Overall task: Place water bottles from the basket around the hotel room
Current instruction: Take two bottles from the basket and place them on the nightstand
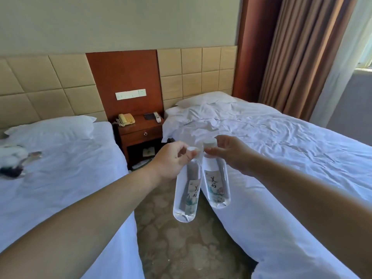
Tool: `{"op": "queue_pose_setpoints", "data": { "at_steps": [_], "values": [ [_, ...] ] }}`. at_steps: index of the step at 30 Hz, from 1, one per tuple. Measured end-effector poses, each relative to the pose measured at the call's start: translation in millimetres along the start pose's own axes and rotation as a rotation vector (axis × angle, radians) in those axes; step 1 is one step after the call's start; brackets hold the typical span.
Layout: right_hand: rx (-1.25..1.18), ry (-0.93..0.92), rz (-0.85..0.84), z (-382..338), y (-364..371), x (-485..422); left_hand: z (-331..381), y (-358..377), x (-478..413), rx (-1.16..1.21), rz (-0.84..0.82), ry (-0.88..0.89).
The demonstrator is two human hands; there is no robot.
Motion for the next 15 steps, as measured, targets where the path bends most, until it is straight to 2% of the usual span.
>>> {"op": "queue_pose_setpoints", "data": {
  "at_steps": [12,15],
  "values": [
    [-0.093,-0.135,-0.36,-11,-13,-248,-84,-53,-193,0.226,0.308,-0.168],
    [-0.107,-0.186,-0.424,-14,-1,-299,-108,-70,-229,0.219,0.38,-0.184]
  ]
}}
Point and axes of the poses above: each hand's wrist, its own x-axis away from the middle knuckle, its own y-axis out of the palm, z = x × y, the point moved 6 cm from there along -x, towards the middle knuckle, and after that the axes turned 2 degrees about x, right-handed, at the moved point
